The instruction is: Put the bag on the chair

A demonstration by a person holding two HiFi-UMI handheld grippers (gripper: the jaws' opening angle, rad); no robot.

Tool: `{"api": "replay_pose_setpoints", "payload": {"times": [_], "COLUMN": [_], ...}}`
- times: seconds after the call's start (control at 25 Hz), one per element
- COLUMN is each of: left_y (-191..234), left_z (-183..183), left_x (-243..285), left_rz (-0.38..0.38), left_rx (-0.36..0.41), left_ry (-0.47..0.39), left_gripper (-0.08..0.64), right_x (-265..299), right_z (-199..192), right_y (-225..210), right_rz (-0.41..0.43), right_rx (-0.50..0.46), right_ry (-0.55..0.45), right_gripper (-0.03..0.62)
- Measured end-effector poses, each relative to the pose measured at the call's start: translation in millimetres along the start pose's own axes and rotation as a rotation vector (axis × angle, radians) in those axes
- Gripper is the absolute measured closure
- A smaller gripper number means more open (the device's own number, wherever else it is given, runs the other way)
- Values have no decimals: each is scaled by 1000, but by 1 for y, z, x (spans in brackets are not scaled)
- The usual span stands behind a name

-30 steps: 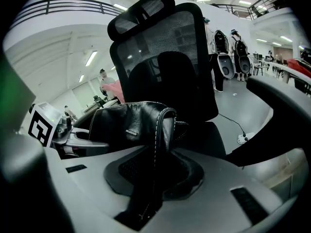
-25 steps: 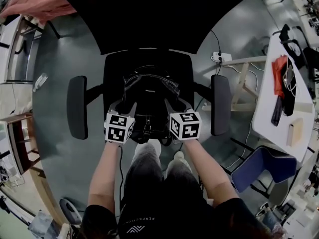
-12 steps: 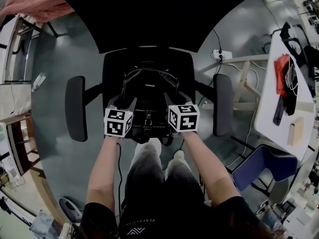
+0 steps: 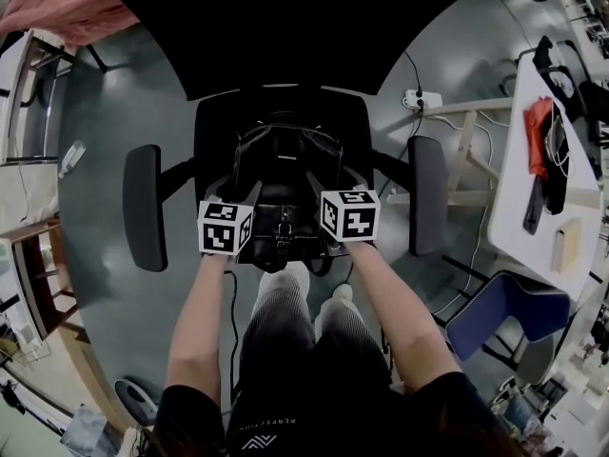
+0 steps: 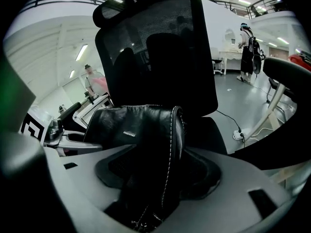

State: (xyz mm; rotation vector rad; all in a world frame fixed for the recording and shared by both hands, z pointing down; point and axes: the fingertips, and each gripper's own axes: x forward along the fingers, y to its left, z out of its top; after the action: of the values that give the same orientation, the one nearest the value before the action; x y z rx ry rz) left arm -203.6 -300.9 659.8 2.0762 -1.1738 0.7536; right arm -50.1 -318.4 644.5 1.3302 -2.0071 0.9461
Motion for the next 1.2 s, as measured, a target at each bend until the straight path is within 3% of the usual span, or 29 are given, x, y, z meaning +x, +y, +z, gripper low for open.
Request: {"api": "replay_pose_setpoints", "payload": {"times": [0.28,0.48,0.88,1.2], "left_y": [-2,-1,10,-1], "left_z": [-8,-5,0,6], "left_x": [-1,-4,-16,-33], "left_rz": [-30,-20,113,112], "left_rx": [13,4,0,-47], "left_ry": [57,42,23,-21], "left_gripper": [330,316,302,304], "right_x": [-1,-8,-35,-49], "right_z": [-3,-8,-13,-19], "right_y": [2,0,0,13], "right_rz": [-20,-29,-42,-1], "right_rx": [-16,-8,-15,-32], "right_ry": [20,16,-23,-34], "right_gripper": [318,318,318,355]}}
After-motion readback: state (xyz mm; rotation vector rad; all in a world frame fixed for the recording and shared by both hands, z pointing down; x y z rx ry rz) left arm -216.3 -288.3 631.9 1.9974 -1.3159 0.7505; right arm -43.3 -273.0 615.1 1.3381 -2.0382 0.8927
